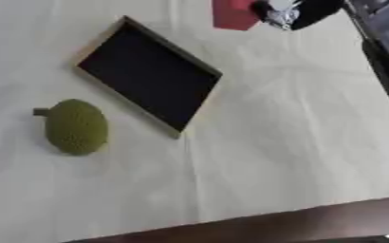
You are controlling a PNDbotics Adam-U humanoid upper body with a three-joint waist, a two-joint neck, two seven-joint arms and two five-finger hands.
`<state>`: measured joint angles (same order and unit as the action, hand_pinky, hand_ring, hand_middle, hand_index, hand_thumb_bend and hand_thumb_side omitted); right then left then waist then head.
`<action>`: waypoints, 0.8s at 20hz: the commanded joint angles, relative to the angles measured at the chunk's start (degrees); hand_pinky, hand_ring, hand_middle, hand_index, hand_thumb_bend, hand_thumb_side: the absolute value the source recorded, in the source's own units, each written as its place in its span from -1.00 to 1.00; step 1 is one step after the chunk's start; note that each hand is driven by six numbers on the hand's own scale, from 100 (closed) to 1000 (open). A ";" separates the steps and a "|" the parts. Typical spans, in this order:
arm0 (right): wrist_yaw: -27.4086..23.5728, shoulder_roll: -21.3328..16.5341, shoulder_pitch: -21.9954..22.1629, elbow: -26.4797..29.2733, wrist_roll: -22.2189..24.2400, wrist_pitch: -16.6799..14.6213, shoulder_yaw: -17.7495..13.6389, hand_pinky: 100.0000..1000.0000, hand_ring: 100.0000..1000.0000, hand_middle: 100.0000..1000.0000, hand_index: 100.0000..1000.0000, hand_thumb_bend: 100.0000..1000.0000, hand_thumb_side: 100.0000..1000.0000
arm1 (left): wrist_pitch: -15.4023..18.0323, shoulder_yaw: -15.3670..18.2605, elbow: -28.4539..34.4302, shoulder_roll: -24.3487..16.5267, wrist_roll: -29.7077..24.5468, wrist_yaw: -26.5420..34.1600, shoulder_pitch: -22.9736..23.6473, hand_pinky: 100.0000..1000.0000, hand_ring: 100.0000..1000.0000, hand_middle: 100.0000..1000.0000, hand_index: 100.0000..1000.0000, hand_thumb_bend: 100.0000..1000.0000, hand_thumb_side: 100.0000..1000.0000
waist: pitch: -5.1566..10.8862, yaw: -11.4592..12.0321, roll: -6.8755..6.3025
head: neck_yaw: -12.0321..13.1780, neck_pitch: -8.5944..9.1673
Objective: Pick up objects on the table and place them in the box.
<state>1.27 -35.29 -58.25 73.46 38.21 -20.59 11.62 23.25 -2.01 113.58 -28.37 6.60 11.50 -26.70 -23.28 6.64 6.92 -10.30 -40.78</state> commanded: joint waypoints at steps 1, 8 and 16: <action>1.35 0.74 -2.72 -1.65 4.05 -1.98 1.08 0.57 0.38 -0.34 0.25 -1.00 -0.72 | 0.88 0.00 1.01 -1.83 0.07 0.48 -1.53 0.48 0.55 0.42 0.56 -1.00 0.18 | 1.84 0.34 -0.16 | -0.96 -1.31; 7.00 5.17 -6.00 -8.99 8.16 -7.66 2.59 0.63 0.41 -0.28 0.29 -1.00 -0.66 | 1.66 -0.23 1.01 -1.69 -0.04 1.25 -3.40 0.48 0.54 0.42 0.56 -1.00 0.14 | 2.18 1.80 0.46 | -1.95 -2.51; 8.36 7.96 -7.99 -14.37 12.60 -11.42 2.49 0.69 0.44 -0.27 0.30 -1.00 -0.66 | 1.98 -0.28 1.01 -1.65 -0.25 1.97 -5.34 0.48 0.54 0.42 0.57 -1.00 0.08 | 2.28 3.19 1.16 | -2.25 -3.34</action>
<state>9.23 -26.75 -64.84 59.39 42.60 -23.93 14.83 24.97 -2.36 113.58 -28.76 6.39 13.16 -31.19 -22.63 9.87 8.54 -12.28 -43.43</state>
